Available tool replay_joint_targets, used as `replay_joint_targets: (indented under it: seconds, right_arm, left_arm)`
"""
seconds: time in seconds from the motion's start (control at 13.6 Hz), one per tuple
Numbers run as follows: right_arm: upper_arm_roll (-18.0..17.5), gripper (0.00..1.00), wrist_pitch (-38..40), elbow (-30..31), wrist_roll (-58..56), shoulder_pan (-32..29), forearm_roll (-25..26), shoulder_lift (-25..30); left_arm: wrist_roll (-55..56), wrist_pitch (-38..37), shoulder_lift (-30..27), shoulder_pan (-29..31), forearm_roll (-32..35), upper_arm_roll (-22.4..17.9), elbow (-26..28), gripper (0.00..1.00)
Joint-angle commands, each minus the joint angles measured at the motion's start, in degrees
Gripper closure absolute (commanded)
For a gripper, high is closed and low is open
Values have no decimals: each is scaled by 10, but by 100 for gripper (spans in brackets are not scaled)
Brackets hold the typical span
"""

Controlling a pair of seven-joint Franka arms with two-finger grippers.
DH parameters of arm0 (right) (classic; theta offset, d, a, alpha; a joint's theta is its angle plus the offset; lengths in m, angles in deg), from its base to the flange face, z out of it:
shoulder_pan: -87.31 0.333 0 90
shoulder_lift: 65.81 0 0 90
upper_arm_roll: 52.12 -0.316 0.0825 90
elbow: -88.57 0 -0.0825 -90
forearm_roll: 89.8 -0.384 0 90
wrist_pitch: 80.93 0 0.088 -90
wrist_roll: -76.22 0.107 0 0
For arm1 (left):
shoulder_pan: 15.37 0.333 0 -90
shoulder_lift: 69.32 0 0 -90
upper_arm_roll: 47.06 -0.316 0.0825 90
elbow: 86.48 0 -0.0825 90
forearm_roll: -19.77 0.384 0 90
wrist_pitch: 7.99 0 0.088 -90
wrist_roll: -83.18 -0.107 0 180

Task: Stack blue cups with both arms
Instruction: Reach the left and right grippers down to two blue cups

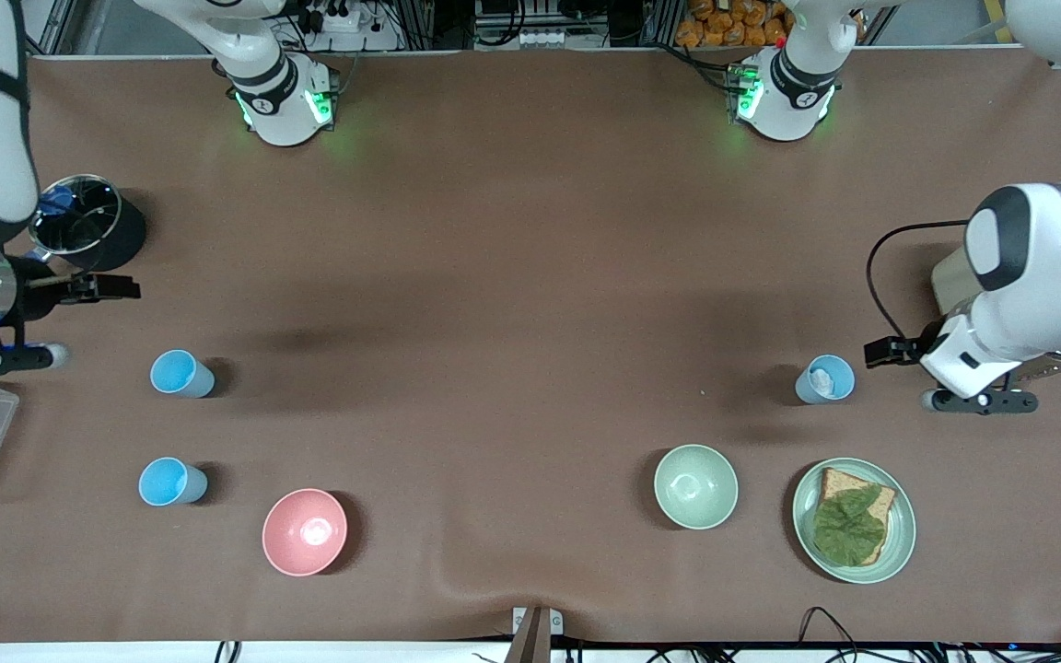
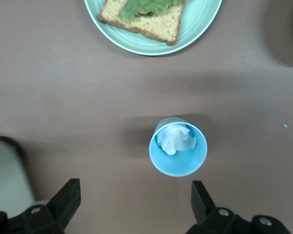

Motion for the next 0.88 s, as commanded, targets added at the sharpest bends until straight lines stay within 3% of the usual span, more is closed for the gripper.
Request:
replay_joint_targets:
  seconds: [0.0,0.51,0.81]
  right_arm:
    - [-5,0,-17,-26,0,-24,-33,-78]
    - [-7,0,-137,-26,4,6,-44,-177]
    - [-6,0,-154,-15,0,-5,-46,-203]
  left_arm:
    - [-10,62,8,3,-15,1,39,0]
    - [-10,101,78,4,-9,2,36,0]
    - [-9,101,86,2,-12,2,33,49]
